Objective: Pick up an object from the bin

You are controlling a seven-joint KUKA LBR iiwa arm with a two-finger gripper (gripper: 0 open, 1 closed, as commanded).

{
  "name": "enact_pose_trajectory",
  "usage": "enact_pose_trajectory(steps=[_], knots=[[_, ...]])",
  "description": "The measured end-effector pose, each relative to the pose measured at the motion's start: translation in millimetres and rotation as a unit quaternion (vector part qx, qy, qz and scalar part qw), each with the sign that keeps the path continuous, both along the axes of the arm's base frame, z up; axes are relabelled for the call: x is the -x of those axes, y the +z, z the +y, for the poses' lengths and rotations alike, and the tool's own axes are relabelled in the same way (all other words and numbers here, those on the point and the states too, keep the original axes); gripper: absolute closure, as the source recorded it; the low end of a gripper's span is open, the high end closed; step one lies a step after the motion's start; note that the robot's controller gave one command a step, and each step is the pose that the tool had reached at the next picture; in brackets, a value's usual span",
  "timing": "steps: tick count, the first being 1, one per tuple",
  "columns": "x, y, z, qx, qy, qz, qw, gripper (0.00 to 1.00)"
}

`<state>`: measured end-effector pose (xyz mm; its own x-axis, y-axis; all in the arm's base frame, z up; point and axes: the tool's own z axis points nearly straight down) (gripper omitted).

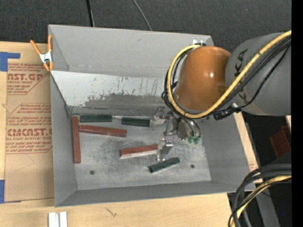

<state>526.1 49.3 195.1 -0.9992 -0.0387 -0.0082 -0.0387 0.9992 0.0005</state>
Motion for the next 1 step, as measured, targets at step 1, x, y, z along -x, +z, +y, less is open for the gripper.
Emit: enact_pose_trajectory(steps=[1], knots=[[-6.5, -59.9, 0.6, 0.0, 0.012, 0.0012, 0.9999, 0.0]])
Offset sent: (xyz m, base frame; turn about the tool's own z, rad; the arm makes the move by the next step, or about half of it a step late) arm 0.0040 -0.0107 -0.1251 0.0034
